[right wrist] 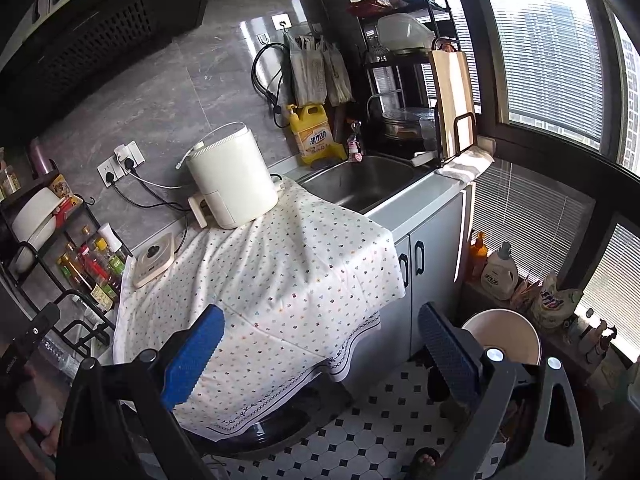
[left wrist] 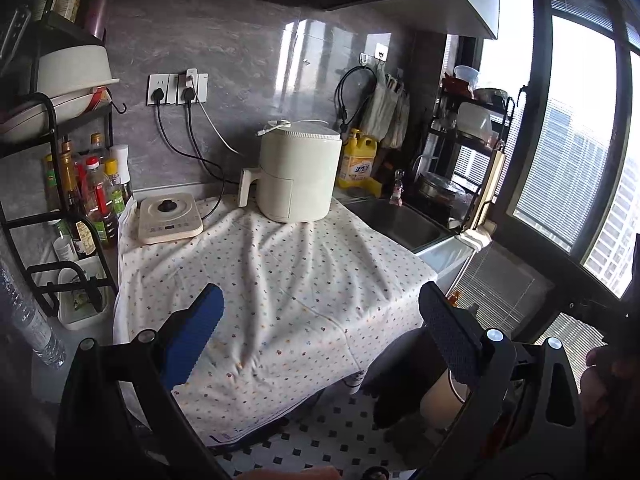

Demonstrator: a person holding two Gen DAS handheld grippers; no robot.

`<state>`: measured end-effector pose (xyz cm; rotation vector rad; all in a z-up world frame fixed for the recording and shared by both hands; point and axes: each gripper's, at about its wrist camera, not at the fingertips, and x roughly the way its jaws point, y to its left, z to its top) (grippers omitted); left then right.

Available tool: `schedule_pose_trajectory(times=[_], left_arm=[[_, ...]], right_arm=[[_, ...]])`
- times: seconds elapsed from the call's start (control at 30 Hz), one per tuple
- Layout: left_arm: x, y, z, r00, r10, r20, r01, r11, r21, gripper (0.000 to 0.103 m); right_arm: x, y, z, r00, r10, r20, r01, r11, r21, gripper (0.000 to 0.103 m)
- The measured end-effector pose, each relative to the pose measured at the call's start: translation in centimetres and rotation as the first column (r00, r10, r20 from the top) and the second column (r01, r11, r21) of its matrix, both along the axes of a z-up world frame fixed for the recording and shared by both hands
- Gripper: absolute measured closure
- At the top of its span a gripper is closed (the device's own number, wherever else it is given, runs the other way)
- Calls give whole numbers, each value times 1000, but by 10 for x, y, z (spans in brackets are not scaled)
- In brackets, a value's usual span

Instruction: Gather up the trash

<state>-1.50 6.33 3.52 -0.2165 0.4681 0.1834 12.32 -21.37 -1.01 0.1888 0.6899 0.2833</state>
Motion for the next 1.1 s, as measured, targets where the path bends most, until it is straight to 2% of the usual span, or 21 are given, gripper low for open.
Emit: schedule_pose_trajectory(times=[0.8,1.1], left_arm=[[-15,-16,-1,999,43,-2,-43,999,-3,6],[-13,-20,-12,998,53,-29,-53,999,-4,6]], right_arm=[[-11,5,-1,999,50,8,-50,999,-17,8],[-12,0,-17,998,50,-26,-50,999,-18,8]])
